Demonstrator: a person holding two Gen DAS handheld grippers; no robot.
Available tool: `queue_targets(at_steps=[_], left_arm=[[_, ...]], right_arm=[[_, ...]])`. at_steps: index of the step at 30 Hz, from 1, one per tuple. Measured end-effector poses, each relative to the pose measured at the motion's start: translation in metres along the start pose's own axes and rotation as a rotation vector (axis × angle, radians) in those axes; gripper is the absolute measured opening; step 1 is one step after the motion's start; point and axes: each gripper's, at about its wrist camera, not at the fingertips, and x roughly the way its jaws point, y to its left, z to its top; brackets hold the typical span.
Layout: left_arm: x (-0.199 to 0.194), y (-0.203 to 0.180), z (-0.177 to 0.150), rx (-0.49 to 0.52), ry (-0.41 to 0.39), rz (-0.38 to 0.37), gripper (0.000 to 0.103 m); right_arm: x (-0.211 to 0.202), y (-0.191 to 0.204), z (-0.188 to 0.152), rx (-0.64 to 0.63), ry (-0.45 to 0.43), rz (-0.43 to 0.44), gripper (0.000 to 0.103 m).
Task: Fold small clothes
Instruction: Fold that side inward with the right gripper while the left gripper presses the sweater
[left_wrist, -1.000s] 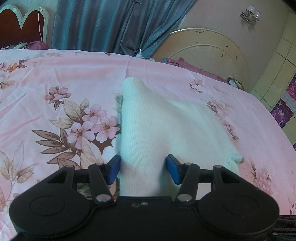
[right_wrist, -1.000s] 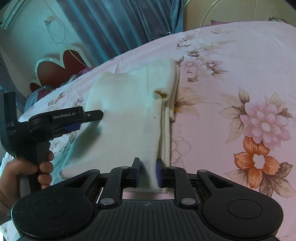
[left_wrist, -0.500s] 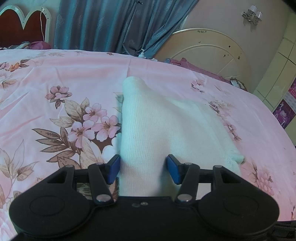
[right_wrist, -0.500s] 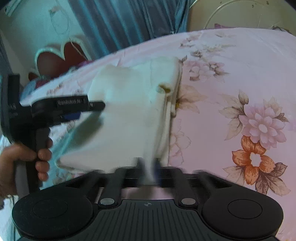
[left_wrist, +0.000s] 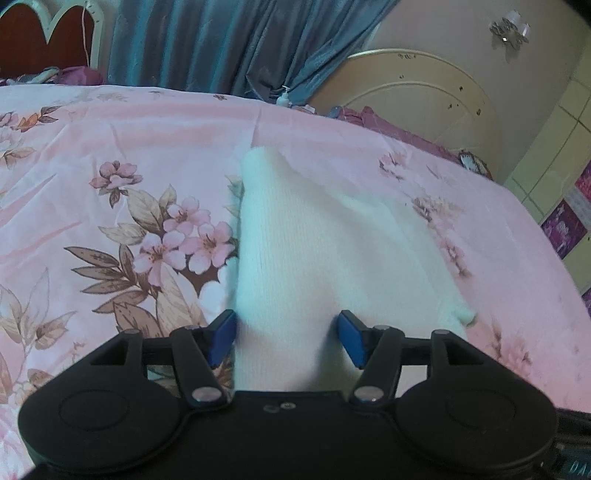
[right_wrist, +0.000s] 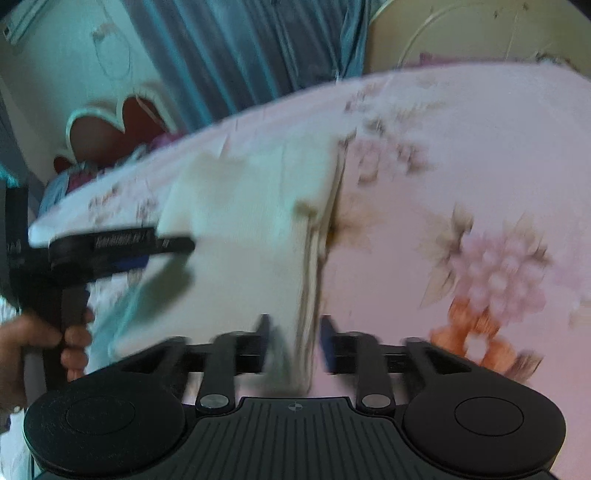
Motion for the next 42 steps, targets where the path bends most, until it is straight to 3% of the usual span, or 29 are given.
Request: queue_targets(at_steps=[7, 13, 21, 23, 26, 29, 31, 37, 38, 39, 42], left_arm=[[-0.002, -0.005, 0.024, 0.003, -0.051, -0.005, 0.062], [0.016, 0.005, 0.048, -0.030, -0.086, 0.004, 0.061], [0.049, 0.029, 0.065, -0.127, -0.070, -0.006, 0.054], [0.057, 0.030, 0.065, -0.130, -0.057, -0.011, 0.046], [0.062, 0.029, 0.061, -0.113, -0.067, -0.015, 0.033], [0.057, 0.020, 0.058, -0.073, -0.113, 0.000, 0.029], [0.055, 0.014, 0.057, -0.039, -0.137, 0.008, 0.029], [0.070, 0.020, 0.061, -0.035, -0.105, 0.057, 0.036], [0.069, 0.019, 0.061, -0.030, -0.104, 0.062, 0.038], [0.068, 0.018, 0.062, -0.027, -0.103, 0.069, 0.039], [0.064, 0.017, 0.063, -0.020, -0.103, 0.088, 0.044]], right_arm=[[0.020, -0.014, 0.047, 0.096, -0.061, 0.022, 0.039], [0.063, -0.026, 0.089, 0.170, -0.049, 0.035, 0.039], [0.119, -0.040, 0.121, 0.242, -0.030, 0.033, 0.038], [0.129, -0.038, 0.123, 0.228, -0.029, 0.029, 0.038], [0.131, -0.029, 0.121, 0.165, -0.044, 0.027, 0.012], [0.124, -0.020, 0.118, 0.072, -0.104, -0.023, 0.006], [0.129, -0.027, 0.114, 0.079, -0.095, -0.068, 0.006], [0.130, -0.039, 0.111, 0.105, -0.068, -0.039, 0.006], [0.129, -0.038, 0.112, 0.105, -0.068, -0.039, 0.010], [0.125, -0.038, 0.113, 0.104, -0.079, -0.043, 0.021], [0.113, -0.030, 0.119, 0.074, -0.148, -0.071, 0.027]])
